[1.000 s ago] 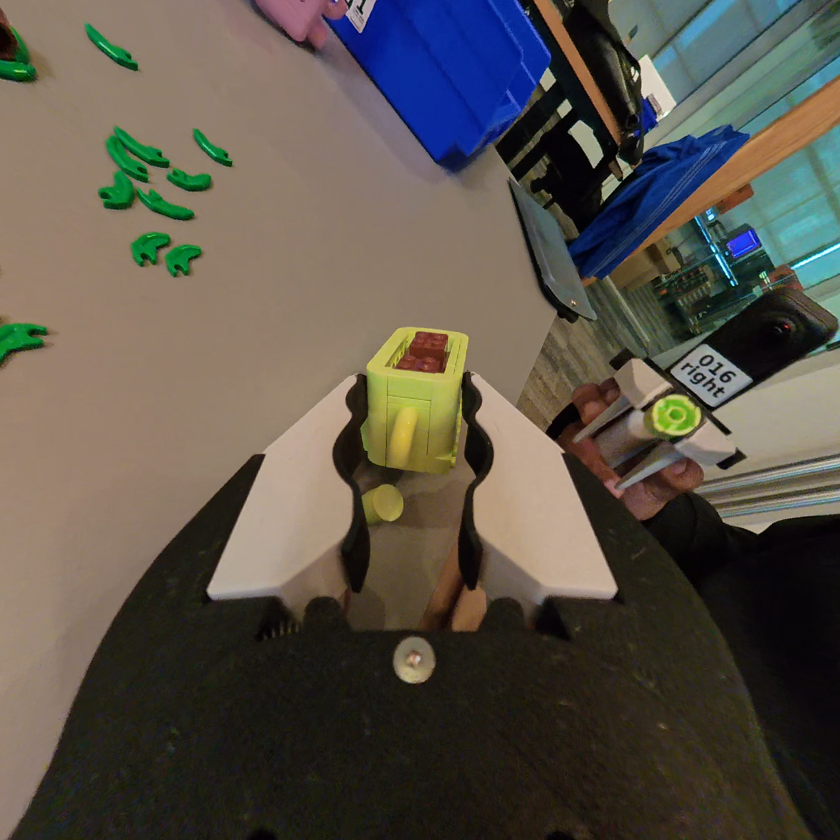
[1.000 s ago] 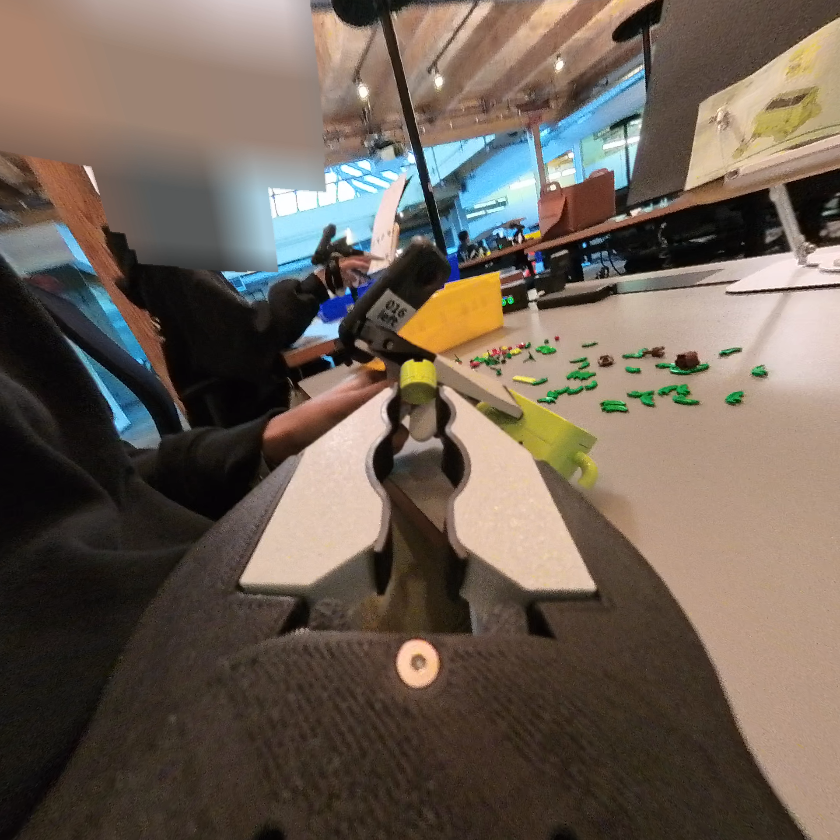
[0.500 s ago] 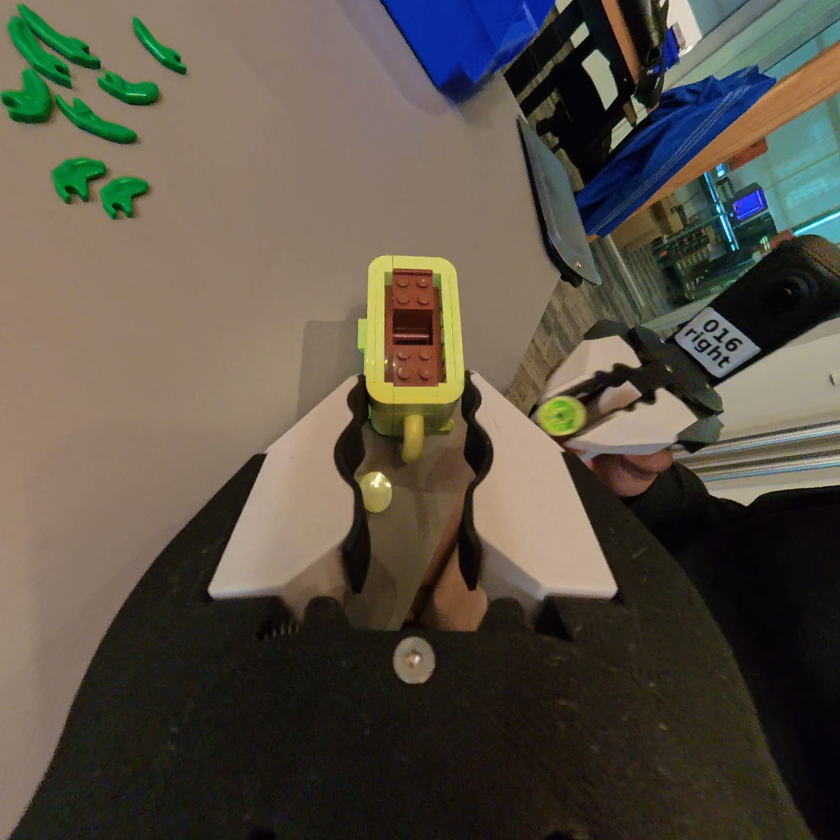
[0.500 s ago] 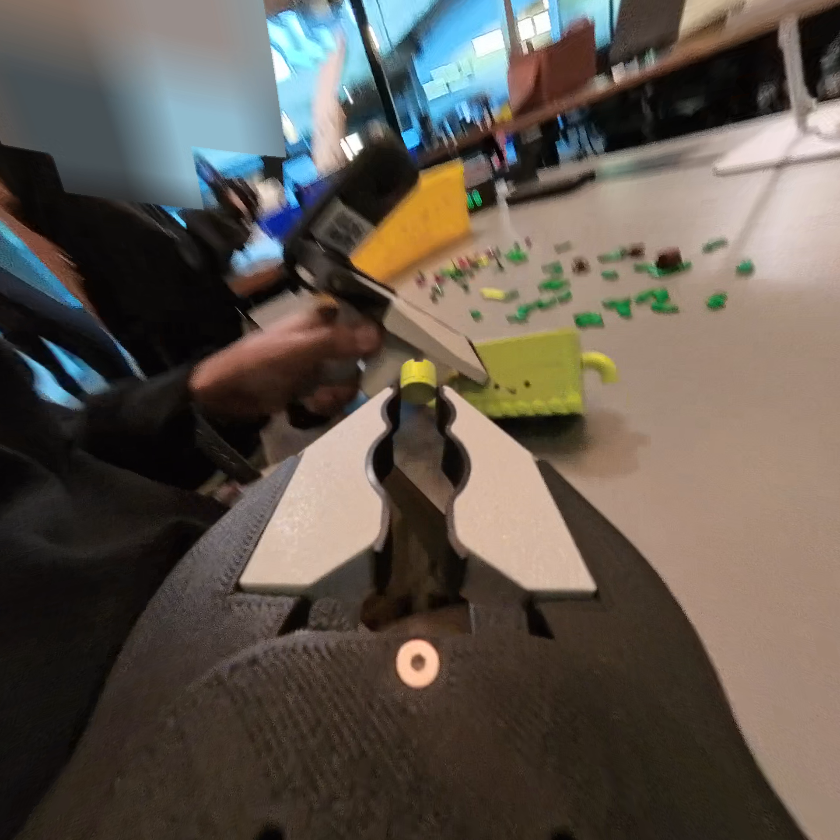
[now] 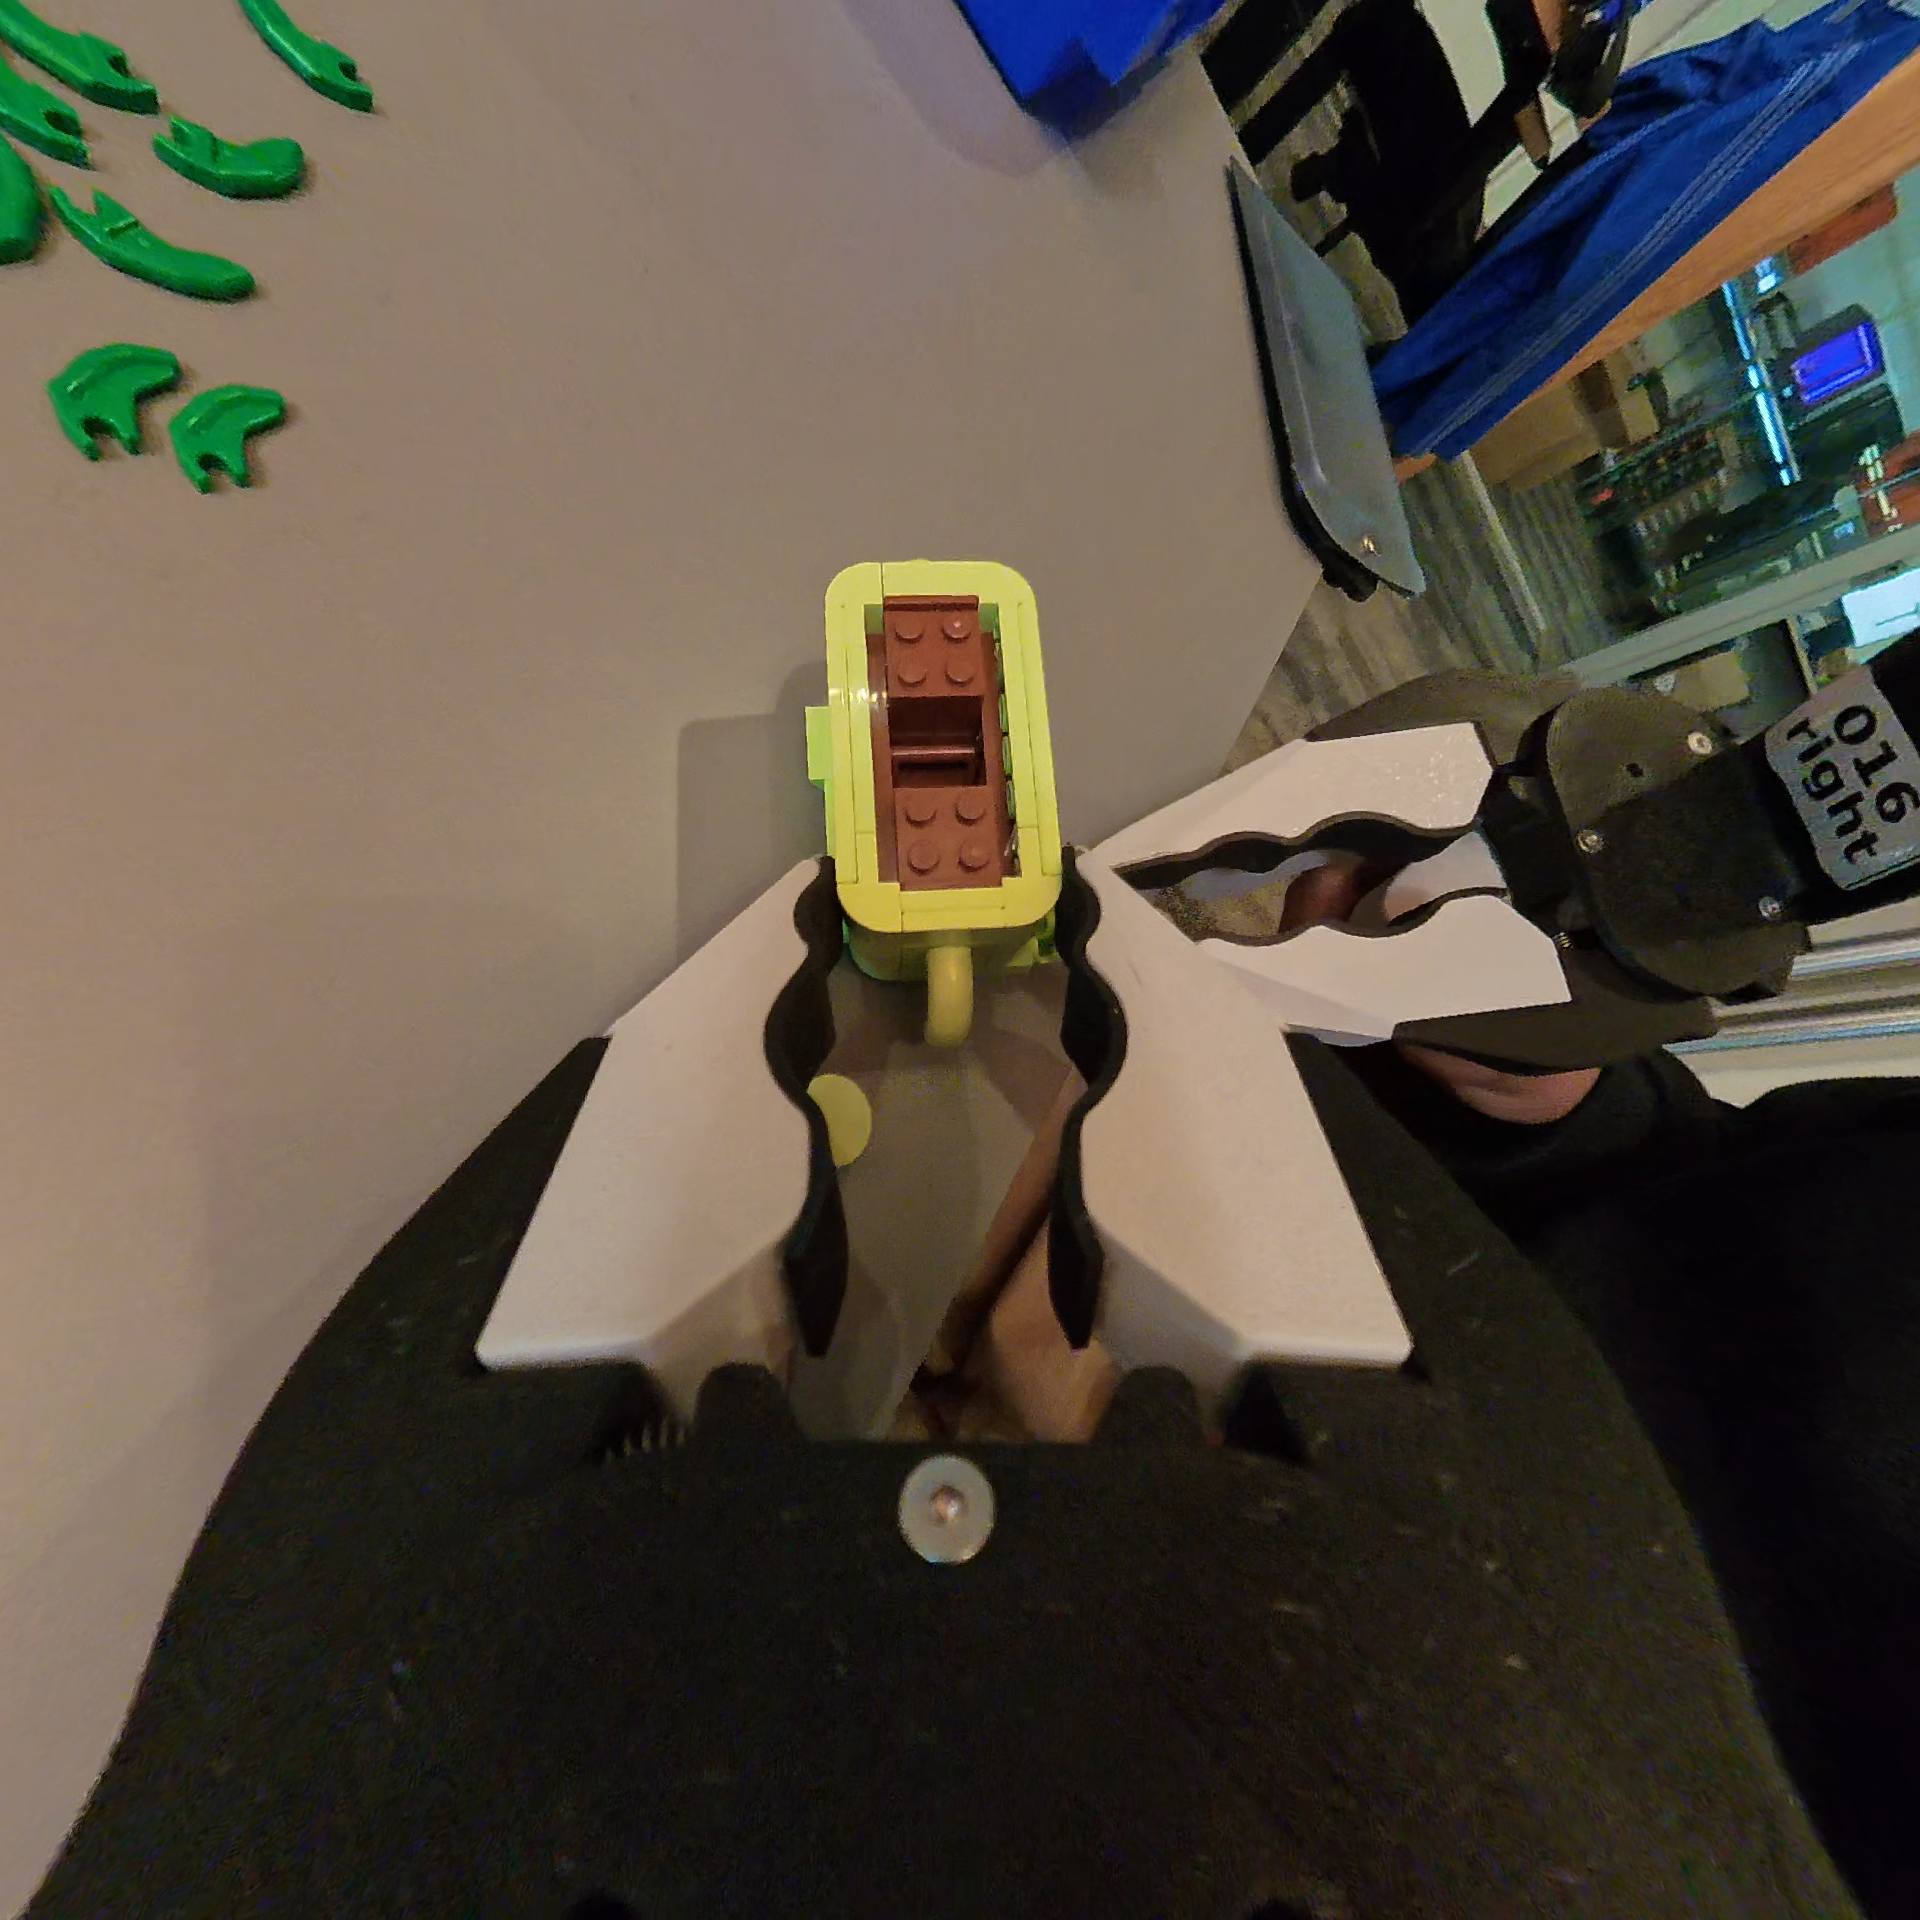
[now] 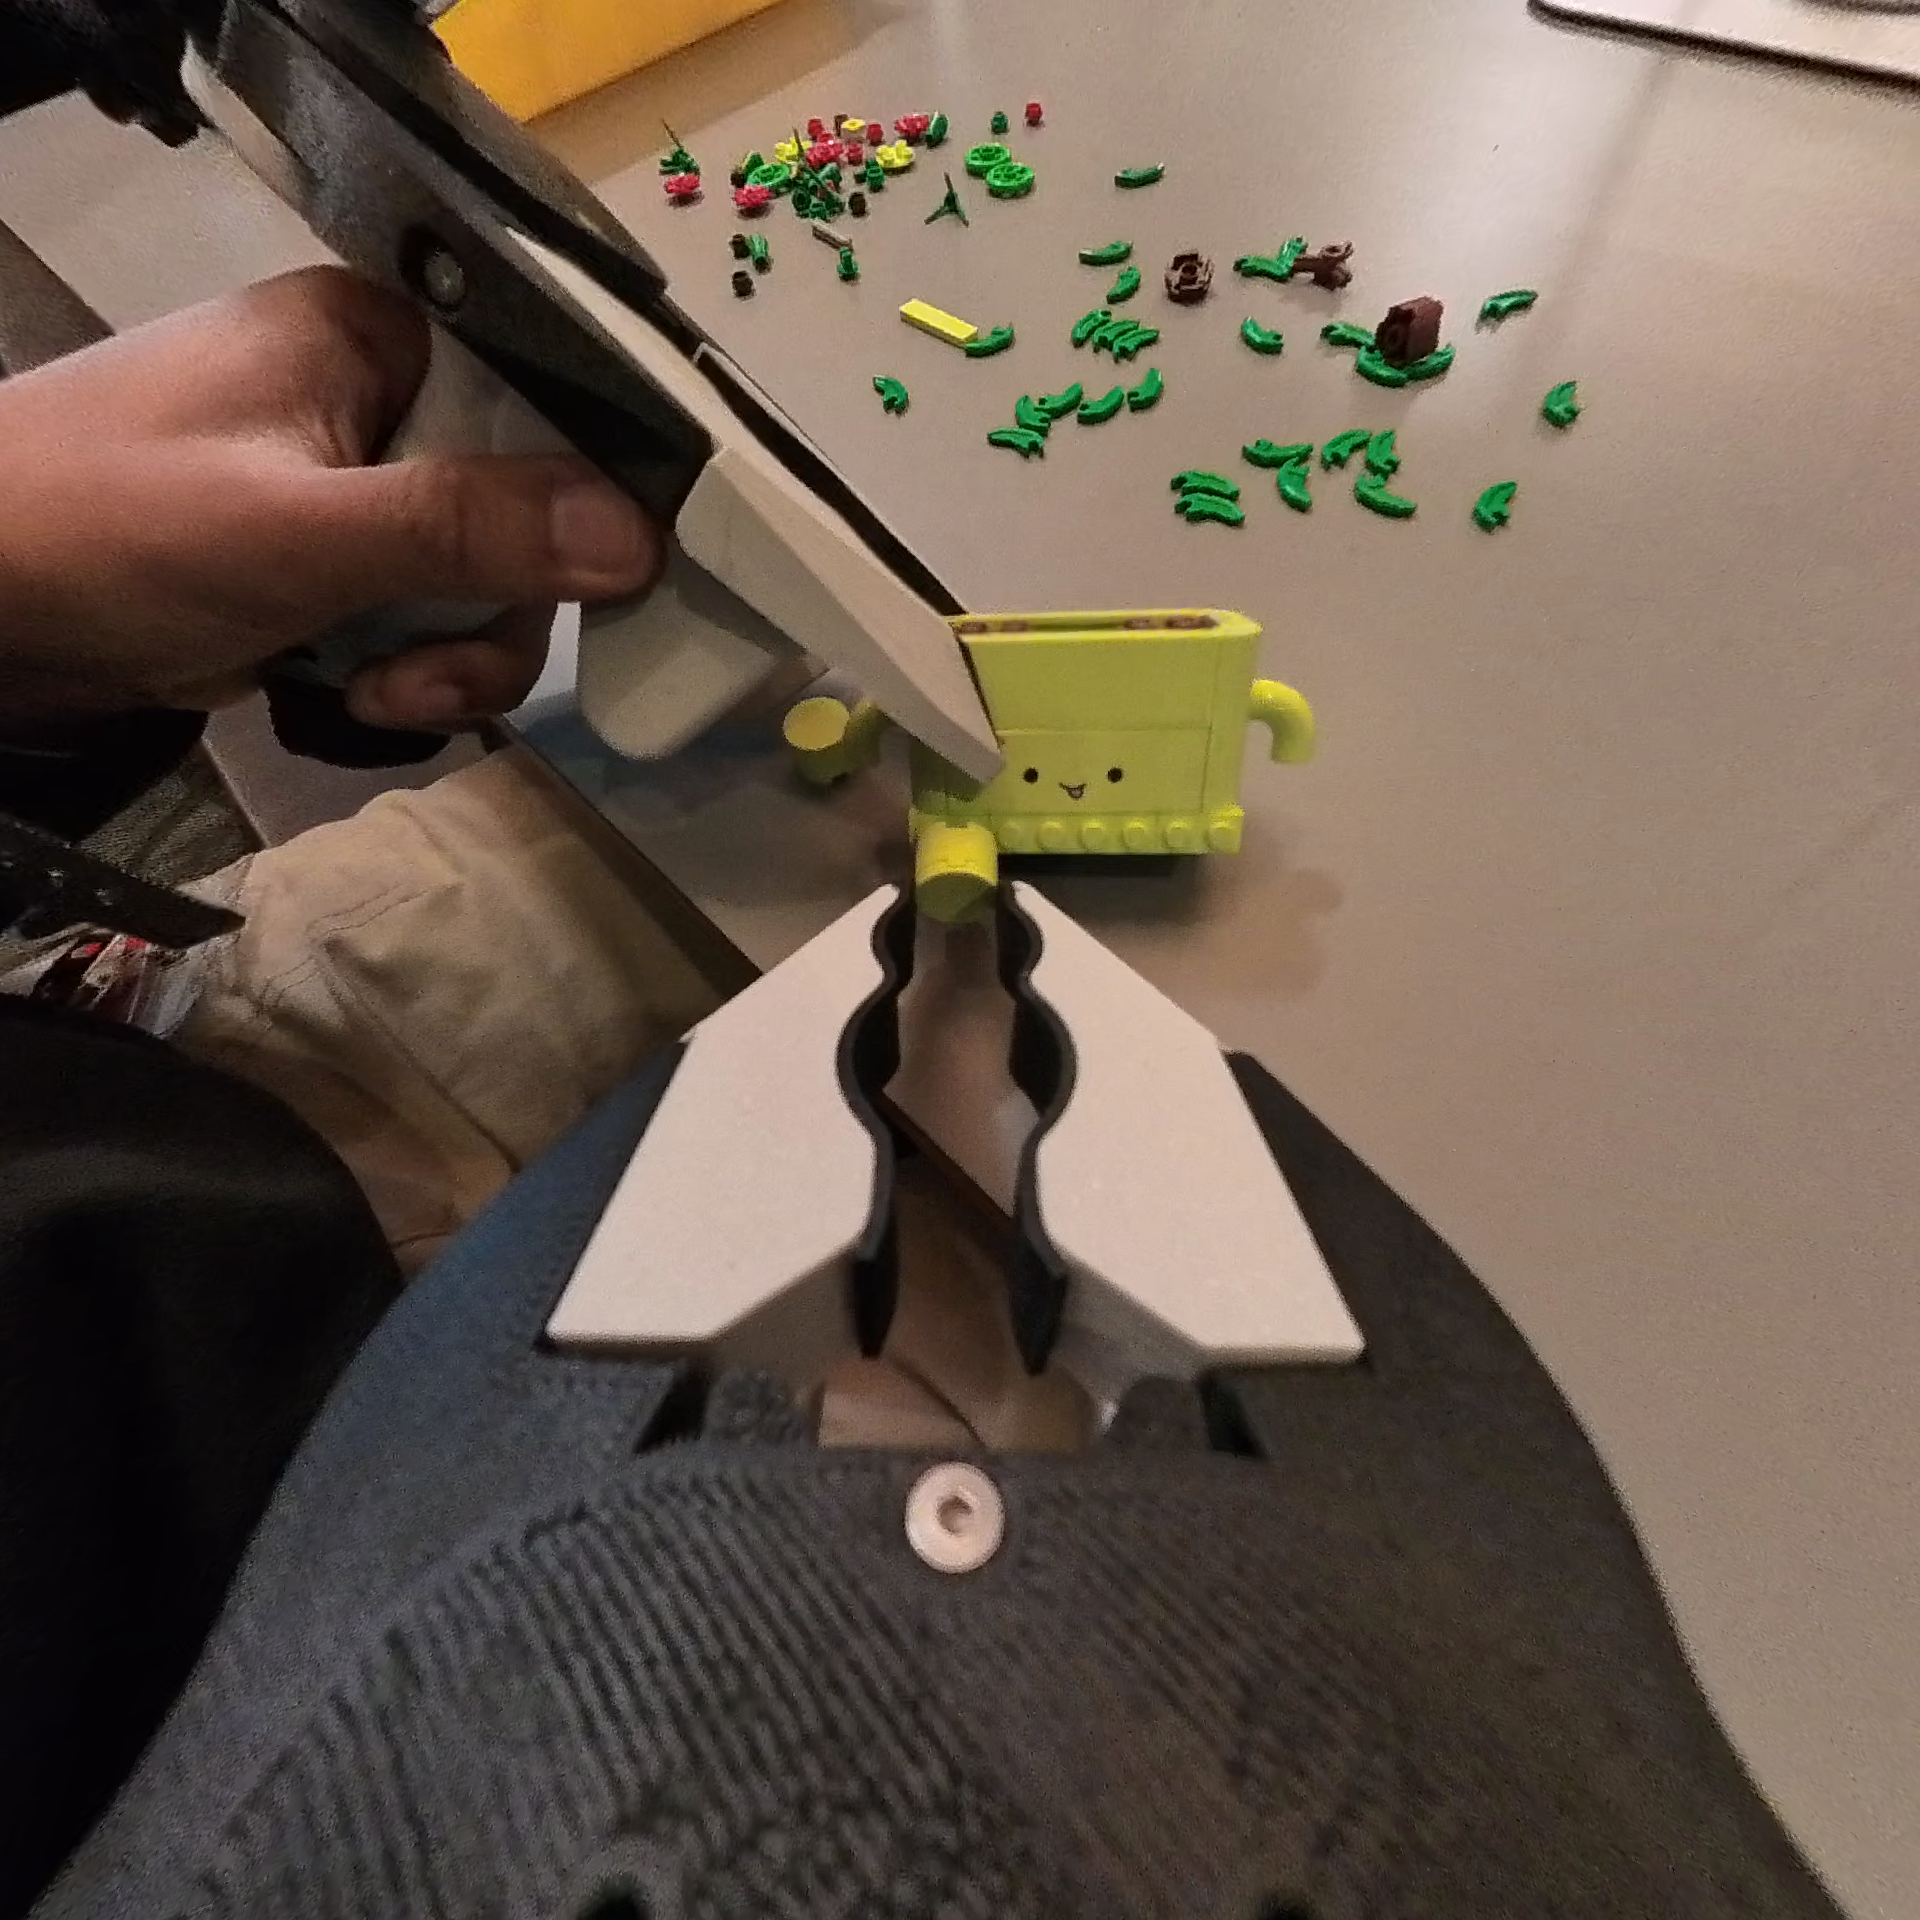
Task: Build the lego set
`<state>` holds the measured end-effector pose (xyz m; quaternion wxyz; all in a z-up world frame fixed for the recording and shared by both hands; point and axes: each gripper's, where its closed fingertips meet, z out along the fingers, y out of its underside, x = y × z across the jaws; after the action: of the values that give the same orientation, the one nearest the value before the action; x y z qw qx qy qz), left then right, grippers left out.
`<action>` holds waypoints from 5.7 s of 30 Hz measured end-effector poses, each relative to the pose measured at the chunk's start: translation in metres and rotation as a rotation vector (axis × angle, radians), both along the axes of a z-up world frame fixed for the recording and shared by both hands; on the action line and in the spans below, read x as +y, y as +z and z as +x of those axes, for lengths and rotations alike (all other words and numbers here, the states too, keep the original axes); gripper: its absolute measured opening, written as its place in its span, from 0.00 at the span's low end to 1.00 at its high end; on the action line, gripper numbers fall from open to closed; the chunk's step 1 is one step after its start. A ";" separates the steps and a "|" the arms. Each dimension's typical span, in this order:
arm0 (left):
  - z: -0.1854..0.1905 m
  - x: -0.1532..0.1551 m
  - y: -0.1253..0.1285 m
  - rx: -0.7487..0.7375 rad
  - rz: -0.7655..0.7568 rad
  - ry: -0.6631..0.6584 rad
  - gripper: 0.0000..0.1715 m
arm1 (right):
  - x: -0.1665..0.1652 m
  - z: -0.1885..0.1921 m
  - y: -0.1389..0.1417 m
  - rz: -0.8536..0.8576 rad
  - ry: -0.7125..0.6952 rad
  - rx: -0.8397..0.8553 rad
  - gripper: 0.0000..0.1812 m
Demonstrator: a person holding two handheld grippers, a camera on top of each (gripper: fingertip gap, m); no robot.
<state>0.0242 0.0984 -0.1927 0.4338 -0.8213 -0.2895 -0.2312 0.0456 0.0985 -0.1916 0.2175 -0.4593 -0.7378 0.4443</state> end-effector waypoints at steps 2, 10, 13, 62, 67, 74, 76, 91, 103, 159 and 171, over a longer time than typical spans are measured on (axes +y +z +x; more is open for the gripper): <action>0.000 0.001 0.000 0.012 -0.007 0.002 0.25 | 0.001 0.000 -0.003 0.005 -0.002 -0.019 0.08; 0.001 0.003 -0.002 0.098 -0.046 0.007 0.25 | 0.001 0.001 -0.007 0.042 -0.008 -0.056 0.08; 0.001 0.004 -0.003 0.135 -0.065 0.006 0.25 | 0.002 0.001 -0.008 0.040 -0.013 -0.069 0.08; 0.003 0.009 -0.005 0.287 -0.092 -0.006 0.25 | 0.001 0.005 -0.014 -0.462 -0.017 -0.419 0.08; 0.003 0.009 -0.005 0.307 -0.079 -0.008 0.25 | 0.004 0.003 -0.007 -0.621 -0.011 -0.464 0.08; 0.000 0.010 -0.003 0.220 -0.001 0.021 0.25 | 0.001 0.004 -0.014 -0.588 -0.014 -0.459 0.08; -0.001 0.010 -0.002 0.216 0.006 0.022 0.25 | 0.002 0.003 -0.014 -0.583 -0.011 -0.446 0.08; -0.005 0.008 -0.001 0.040 0.070 0.037 0.25 | 0.007 -0.006 -0.008 -0.444 -0.029 -0.348 0.08; -0.012 -0.006 -0.006 0.022 0.027 0.035 0.25 | 0.007 -0.019 -0.008 -0.364 -0.040 -0.308 0.08; 0.010 -0.015 0.079 -0.399 0.645 -0.093 0.09 | -0.027 -0.018 0.069 0.037 0.252 0.338 0.08; 0.007 -0.028 0.088 -0.681 0.752 -0.114 0.09 | -0.027 -0.016 0.058 0.551 0.388 0.584 0.20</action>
<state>0.0316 0.0700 -0.1052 0.5670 -0.5008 -0.2658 -0.5975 0.0293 0.0719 -0.1335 0.4436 -0.0928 -0.8088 0.3747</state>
